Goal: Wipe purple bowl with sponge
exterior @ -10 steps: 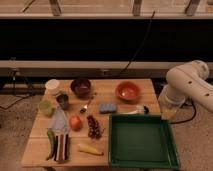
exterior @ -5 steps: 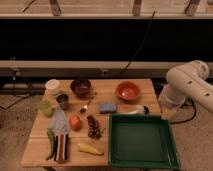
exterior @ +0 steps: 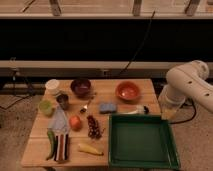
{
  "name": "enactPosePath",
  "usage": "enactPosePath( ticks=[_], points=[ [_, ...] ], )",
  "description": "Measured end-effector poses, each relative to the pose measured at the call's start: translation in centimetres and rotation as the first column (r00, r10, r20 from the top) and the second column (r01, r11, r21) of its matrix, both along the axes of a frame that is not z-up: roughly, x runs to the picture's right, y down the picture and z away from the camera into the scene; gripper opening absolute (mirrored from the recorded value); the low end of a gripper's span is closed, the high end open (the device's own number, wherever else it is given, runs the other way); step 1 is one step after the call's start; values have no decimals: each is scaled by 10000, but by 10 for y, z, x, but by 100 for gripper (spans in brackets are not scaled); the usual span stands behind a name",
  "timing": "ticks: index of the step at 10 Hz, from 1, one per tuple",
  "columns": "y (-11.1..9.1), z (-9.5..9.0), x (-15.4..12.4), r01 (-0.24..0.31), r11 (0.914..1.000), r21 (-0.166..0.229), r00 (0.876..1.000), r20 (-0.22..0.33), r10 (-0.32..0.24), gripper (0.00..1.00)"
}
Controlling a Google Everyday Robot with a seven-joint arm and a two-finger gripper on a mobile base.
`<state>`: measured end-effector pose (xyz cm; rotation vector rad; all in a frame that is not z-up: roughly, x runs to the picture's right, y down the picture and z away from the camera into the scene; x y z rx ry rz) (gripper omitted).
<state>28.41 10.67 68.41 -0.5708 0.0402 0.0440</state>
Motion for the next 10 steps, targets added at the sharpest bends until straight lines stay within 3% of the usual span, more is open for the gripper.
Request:
enactPosePath(
  ticks=[3,5,7,10],
  points=[
    [-2,7,-7,-2,9999,-143,9996,293,7,65],
    [-6,23,-33,98,9995,-310,9977,676,-77,65],
    [-11,51,-80,264,9982,-532,9937,1105,-204,65],
    [-28,112,-147,536,9962,-689,9827,1808,-403,65]
  ],
)
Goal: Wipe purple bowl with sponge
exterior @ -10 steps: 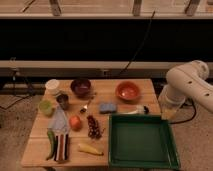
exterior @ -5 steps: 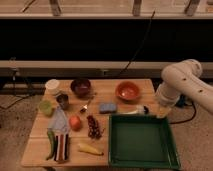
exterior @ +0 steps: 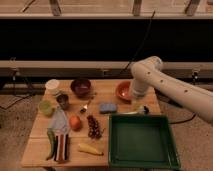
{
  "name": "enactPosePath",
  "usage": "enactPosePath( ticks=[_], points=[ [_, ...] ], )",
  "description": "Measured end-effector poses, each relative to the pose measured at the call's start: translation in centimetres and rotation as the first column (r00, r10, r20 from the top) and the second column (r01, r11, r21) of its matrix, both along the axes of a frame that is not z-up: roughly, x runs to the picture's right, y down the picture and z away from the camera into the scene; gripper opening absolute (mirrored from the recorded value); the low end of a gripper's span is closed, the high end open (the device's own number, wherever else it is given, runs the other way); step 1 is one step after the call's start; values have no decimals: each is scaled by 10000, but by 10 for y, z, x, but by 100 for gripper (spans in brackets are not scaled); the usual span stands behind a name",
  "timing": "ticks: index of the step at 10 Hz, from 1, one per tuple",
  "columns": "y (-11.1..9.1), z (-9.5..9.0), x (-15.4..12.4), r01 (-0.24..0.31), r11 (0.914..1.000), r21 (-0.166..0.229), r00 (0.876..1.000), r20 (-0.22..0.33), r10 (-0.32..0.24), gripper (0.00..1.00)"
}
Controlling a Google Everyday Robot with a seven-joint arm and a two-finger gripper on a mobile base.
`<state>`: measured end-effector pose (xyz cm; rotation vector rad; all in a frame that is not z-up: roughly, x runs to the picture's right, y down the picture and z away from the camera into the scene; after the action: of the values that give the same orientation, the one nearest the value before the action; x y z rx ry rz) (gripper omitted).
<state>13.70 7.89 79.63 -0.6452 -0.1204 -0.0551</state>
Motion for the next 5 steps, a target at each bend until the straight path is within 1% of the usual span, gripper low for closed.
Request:
enactPosePath(
  ticks=[1,2,3,4,5],
  points=[
    [-2,12,-9,112,9999,-32,9999,91,-112,65],
    [-6,29,-23,207,9998,-26,9995,239,-206,65],
    [-10,49,-41,331,9994,-54,9986,410,-329,65],
    [-10,63,-56,414,9991,-92,9974,589,-408,65],
    [-9,70,-61,495,9987,-140,9968,643,-485,65]
  ],
)
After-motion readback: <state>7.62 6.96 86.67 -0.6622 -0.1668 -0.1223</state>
